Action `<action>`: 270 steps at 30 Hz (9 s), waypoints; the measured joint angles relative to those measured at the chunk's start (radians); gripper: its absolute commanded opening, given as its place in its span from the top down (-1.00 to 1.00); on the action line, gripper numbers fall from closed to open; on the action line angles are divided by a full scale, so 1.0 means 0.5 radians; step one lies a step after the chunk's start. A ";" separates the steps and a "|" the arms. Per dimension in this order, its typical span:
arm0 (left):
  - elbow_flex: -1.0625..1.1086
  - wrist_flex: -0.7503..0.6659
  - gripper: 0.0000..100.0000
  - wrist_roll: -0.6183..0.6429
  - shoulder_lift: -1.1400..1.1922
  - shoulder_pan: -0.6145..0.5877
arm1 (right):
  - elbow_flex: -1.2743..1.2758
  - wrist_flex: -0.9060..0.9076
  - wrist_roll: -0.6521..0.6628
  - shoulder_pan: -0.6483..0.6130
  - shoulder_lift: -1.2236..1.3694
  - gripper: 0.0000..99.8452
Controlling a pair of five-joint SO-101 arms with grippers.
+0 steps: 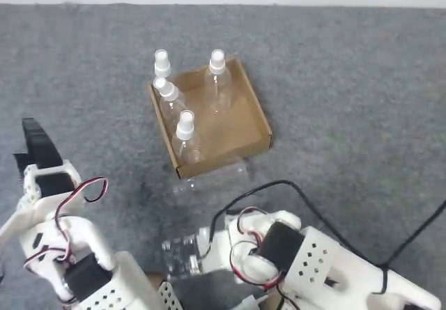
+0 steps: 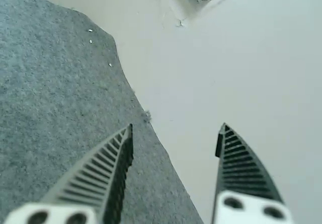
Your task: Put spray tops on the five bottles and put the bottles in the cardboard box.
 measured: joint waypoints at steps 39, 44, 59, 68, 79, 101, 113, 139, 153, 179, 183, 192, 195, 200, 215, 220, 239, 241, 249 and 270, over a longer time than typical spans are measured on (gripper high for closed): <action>0.494 0.190 0.49 -0.961 0.000 0.454 | -0.623 -0.700 -0.261 0.546 0.961 0.47; 0.494 0.282 0.49 -0.961 0.000 0.460 | -0.678 -0.601 0.034 0.497 1.102 0.47; 0.494 0.285 0.50 -0.961 0.000 0.423 | -0.684 -0.654 0.390 0.325 1.476 0.47; 0.494 0.285 0.50 -0.961 0.000 0.423 | -0.816 -0.736 0.396 0.334 1.669 0.47; 0.494 0.313 0.50 -0.970 0.000 0.423 | -0.856 -0.957 0.399 0.371 2.001 0.47; 0.497 0.322 0.50 -0.964 0.000 0.417 | -0.853 -1.507 0.236 0.417 2.170 0.47; 0.497 0.322 0.50 -0.973 0.000 0.420 | -0.865 -1.402 0.166 0.460 2.170 0.47; 0.497 0.350 0.50 -0.979 0.000 0.417 | -1.298 -0.724 0.334 0.485 2.421 0.91; 0.497 0.868 0.50 -0.979 0.000 0.420 | -1.298 -0.482 0.089 0.482 2.421 0.92; 0.497 1.108 0.50 -0.979 0.000 0.420 | -1.016 -0.399 -0.012 0.500 1.731 0.92; 0.497 1.108 0.50 -0.979 0.000 0.420 | -0.976 -0.393 -0.040 0.592 1.525 0.92; 0.497 1.108 0.50 -0.979 0.000 0.420 | -0.976 -0.390 -0.270 0.936 1.053 0.92; 0.497 1.108 0.50 -0.979 0.000 0.420 | -0.976 -0.390 -0.319 1.040 0.951 0.92; 0.497 1.108 0.50 -0.979 0.000 0.420 | -0.976 -0.390 -0.356 1.126 0.896 0.92; 0.497 1.108 0.50 -0.979 0.000 0.420 | -0.951 -0.390 -0.368 1.151 0.887 0.92; 0.497 1.108 0.50 -0.979 0.000 0.420 | -0.899 -0.436 -0.368 1.151 0.887 0.92; 0.497 1.108 0.50 -0.979 0.000 0.709 | -0.884 -0.473 -0.368 1.151 0.887 0.92; 0.497 1.108 0.50 -0.979 0.000 0.736 | -0.884 -0.473 -0.368 1.151 0.887 0.92; 0.497 1.108 0.50 -0.979 0.000 0.758 | -0.884 -0.473 -0.368 1.151 0.887 0.92; 0.497 1.108 0.50 -0.979 0.000 0.758 | -0.881 -0.473 -0.580 1.151 0.669 0.92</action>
